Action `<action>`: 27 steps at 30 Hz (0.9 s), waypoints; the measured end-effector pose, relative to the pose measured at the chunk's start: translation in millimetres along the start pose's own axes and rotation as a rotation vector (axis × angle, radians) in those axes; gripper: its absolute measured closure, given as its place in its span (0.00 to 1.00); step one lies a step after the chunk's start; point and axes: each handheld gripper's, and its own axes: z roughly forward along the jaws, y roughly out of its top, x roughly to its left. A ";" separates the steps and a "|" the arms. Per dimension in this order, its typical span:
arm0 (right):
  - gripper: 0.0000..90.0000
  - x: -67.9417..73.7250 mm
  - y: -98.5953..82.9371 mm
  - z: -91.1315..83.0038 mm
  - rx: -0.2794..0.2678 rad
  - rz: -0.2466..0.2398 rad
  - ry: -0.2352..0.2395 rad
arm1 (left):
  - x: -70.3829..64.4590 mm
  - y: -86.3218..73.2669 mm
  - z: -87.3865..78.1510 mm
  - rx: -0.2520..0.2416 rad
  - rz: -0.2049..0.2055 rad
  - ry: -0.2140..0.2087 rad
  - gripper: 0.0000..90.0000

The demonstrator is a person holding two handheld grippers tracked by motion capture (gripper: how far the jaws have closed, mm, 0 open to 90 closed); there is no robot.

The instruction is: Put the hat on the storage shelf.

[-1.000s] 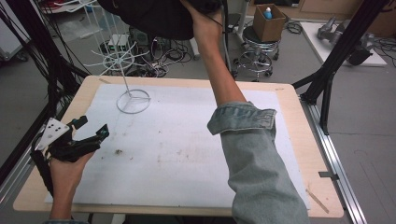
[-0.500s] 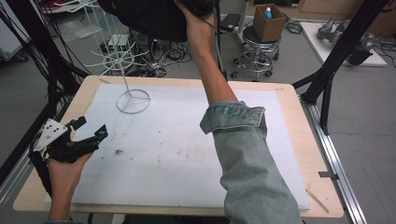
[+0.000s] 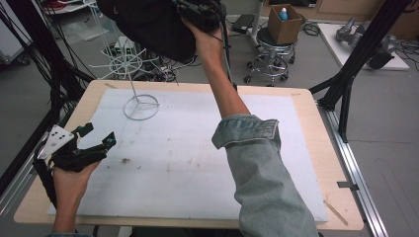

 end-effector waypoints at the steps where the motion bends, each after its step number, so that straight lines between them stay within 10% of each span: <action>1: 0.76 -0.1 -2.4 -0.6 -0.002 0.003 0.002 | -0.3 0.1 0.3 0.001 0.001 -0.001 0.20; 27: 0.70 -9.5 -60.8 -1.1 0.135 0.042 -0.001 | -2.6 0.3 2.9 0.002 0.004 -0.005 0.20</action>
